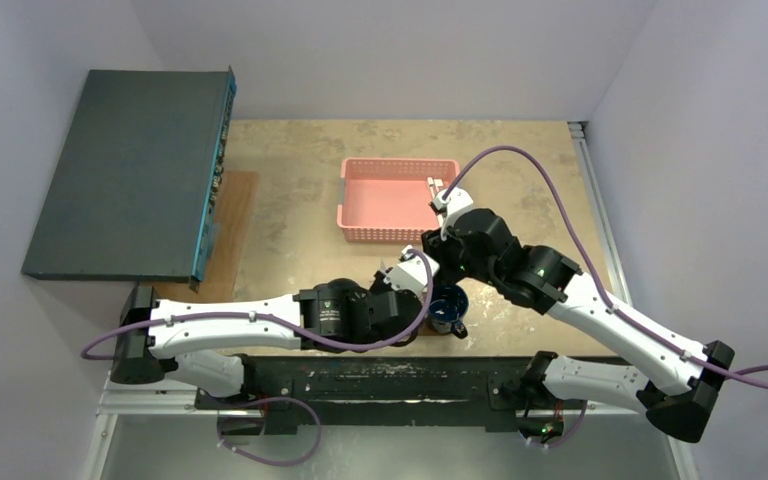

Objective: Prepare toiletry sets of a toothbrush and toothpaste on the tray

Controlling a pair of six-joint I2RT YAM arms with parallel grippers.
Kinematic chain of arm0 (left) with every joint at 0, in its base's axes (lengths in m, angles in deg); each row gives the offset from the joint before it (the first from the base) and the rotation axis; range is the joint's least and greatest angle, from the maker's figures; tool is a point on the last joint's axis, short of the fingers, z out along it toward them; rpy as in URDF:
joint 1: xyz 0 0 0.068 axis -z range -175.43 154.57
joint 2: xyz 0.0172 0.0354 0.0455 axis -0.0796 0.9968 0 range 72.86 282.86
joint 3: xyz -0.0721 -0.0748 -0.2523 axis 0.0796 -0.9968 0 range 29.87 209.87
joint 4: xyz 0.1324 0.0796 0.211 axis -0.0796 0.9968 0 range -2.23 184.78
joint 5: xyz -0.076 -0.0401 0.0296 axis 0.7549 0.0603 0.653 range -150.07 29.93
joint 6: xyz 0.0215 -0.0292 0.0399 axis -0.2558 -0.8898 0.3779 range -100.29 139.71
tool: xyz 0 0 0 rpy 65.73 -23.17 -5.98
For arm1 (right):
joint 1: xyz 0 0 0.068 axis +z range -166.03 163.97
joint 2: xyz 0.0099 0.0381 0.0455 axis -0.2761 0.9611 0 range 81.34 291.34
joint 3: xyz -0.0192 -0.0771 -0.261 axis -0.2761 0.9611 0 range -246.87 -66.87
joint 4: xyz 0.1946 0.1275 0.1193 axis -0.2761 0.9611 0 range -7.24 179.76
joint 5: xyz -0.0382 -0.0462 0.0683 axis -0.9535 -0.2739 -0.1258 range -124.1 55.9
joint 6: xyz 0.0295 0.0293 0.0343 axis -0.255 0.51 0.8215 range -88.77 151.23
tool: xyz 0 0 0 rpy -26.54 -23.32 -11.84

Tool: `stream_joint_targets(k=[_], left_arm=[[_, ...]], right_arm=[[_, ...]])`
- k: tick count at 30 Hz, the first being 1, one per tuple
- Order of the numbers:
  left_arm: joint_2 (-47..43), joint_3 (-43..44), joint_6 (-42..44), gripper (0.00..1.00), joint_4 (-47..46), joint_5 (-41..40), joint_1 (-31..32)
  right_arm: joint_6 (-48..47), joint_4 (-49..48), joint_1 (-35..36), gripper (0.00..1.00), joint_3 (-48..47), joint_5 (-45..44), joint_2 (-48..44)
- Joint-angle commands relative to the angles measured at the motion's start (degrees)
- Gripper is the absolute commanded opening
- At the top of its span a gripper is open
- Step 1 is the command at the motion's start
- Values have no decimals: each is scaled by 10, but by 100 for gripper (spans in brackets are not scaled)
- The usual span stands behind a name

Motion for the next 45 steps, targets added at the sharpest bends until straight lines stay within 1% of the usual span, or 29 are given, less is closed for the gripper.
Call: stream_joint_targets(k=[1,14,18,21,27,37,45], left_arm=[[5,-3,-13,0,-18,-21,8],[3,-13,-17,1,-13,-20,9],[-1,-17,-20,11,-10,-19,12],[-4,-18,-22,15,-6,-20,15],[-10,-19,-26,18,1,-24,19],[-16,-9,-37,26,24,-26,25],[-31,-7,-34,34,26,-24,28]], right_arm=[[9,-18,0,48,5,-3,-3],[13,-19,0,50,12,0,-4],[13,-19,0,51,13,1,-2],[14,-21,0,51,13,1,-1],[14,-22,0,52,10,5,4],[14,-20,0,55,5,5,7],[20,-11,0,55,-3,-19,12]])
